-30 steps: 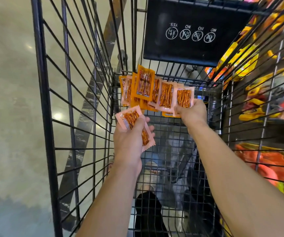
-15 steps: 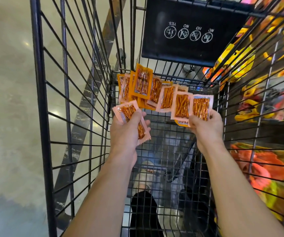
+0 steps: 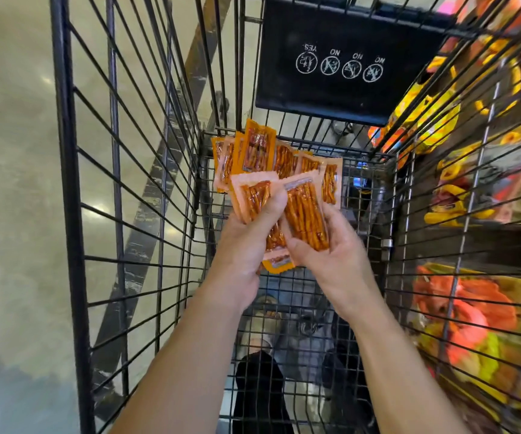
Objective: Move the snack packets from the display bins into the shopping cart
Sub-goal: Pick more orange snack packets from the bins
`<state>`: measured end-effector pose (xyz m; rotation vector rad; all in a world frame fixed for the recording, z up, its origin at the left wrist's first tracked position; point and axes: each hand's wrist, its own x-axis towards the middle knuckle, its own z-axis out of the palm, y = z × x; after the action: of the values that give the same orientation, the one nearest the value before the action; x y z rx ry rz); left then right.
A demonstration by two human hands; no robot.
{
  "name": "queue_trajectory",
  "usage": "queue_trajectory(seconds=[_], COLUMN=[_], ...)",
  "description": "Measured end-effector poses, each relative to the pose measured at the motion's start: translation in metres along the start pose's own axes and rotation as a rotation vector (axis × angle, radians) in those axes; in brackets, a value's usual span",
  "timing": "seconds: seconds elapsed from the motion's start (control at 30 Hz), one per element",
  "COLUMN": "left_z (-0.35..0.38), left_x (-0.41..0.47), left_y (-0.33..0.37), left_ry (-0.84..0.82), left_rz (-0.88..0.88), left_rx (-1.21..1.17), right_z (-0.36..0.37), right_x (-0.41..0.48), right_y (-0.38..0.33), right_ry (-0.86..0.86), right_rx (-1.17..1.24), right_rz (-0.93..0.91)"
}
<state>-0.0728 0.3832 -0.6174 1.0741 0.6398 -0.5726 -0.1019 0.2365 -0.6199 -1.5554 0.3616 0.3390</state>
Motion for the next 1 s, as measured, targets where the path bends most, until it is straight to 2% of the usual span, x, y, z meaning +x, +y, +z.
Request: queue_trajectory(seconds=[0.13,0.23,0.43,0.67,0.87,0.93,1.0], left_z=[-0.008,-0.011,-0.009,-0.008,-0.014,-0.015,-0.016], left_x=[0.001,0.000,-0.002,-0.002,-0.001,-0.001,0.000], left_y=[-0.002,-0.003,-0.003,-0.001,-0.007,-0.007,-0.007], left_ry=[0.016,0.008,-0.011,-0.073,-0.017,0.024,0.067], left_rz=[-0.022,-0.026,-0.017,-0.003,0.016,0.016,0.005], left_rx=[0.024,0.016,-0.018,-0.053,-0.052,-0.053,-0.063], right_z=[0.006,0.000,-0.011,0.003,-0.002,-0.007,-0.014], right_x=[-0.001,0.000,0.005,0.000,0.004,0.018,0.041], right_y=[0.002,0.003,0.003,0.002,0.001,0.004,0.010], right_ry=[-0.092,-0.055,-0.008,0.003,-0.054,0.060,0.264], right_rx=[0.044,0.095,0.369,-0.114,-0.132,-0.159,-0.257], right_rz=[-0.038,0.017,0.116,0.001,-0.001,0.024,0.087])
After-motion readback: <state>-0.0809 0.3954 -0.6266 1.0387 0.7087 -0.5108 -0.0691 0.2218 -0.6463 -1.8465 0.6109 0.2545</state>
